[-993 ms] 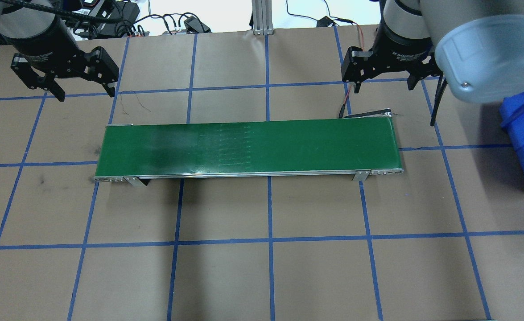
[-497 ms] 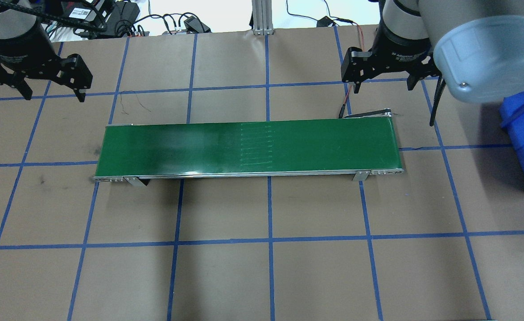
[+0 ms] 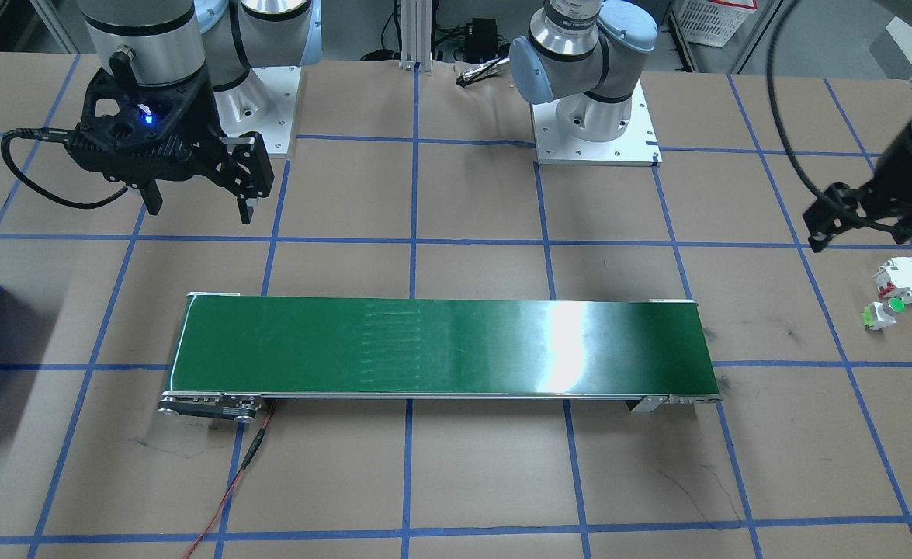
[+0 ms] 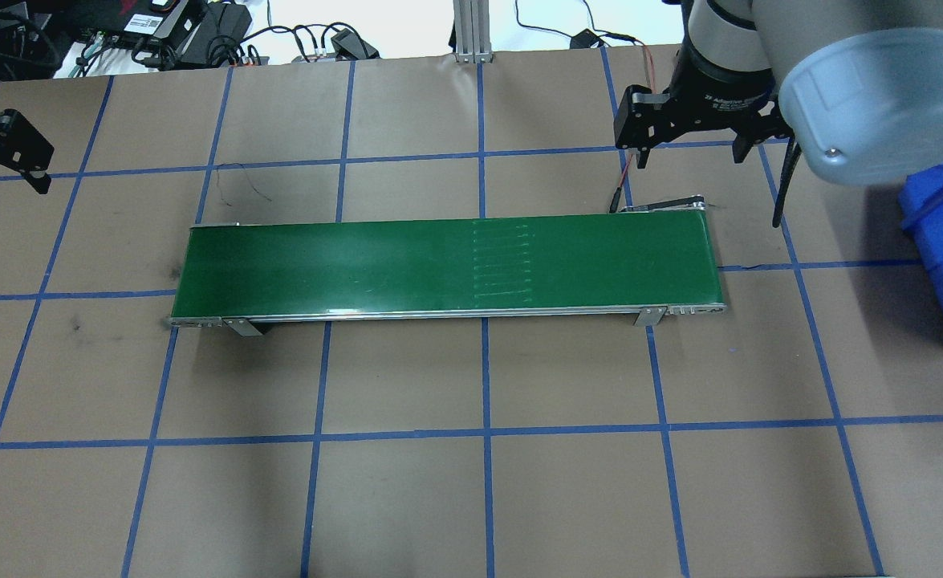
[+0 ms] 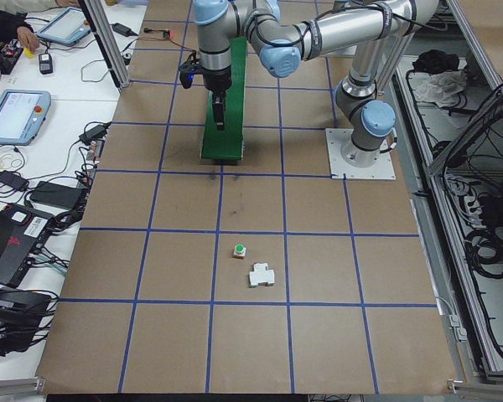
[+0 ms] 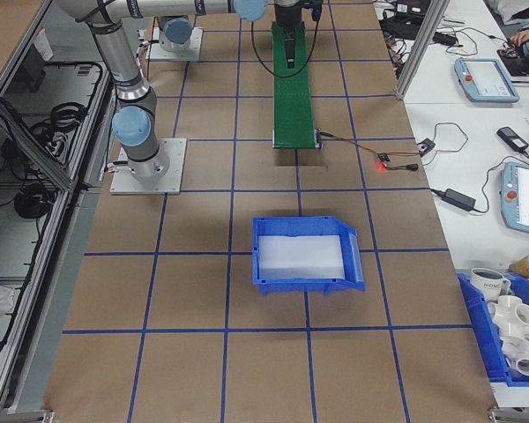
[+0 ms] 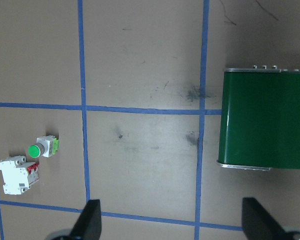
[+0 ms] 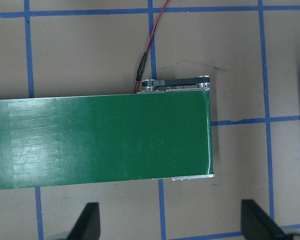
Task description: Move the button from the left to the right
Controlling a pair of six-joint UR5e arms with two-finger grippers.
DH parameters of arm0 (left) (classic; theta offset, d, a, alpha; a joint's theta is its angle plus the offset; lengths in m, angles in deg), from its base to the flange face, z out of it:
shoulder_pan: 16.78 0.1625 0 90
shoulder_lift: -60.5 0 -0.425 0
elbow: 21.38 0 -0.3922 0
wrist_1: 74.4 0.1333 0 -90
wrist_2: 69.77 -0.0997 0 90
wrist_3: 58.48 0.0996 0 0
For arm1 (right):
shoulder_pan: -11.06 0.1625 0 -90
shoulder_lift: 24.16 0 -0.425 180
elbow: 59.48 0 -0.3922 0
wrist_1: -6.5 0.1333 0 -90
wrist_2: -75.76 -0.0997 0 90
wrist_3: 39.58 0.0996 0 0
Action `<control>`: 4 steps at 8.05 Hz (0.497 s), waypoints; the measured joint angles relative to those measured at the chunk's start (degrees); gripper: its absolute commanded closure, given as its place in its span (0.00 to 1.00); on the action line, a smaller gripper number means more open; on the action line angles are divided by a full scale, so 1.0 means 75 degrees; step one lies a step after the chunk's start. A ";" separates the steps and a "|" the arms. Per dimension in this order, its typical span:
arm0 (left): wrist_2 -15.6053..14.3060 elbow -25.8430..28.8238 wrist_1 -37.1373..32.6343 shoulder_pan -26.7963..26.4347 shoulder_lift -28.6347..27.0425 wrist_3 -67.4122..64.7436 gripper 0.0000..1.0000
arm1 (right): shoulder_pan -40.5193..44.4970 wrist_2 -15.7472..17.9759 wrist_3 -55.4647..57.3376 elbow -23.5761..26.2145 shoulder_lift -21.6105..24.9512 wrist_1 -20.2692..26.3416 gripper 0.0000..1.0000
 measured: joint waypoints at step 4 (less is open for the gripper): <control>0.0301 -0.0029 0.0514 0.1751 -0.0740 0.1821 0.00 | 0.0000 -0.0006 0.0009 0.0022 -0.0020 0.0082 0.00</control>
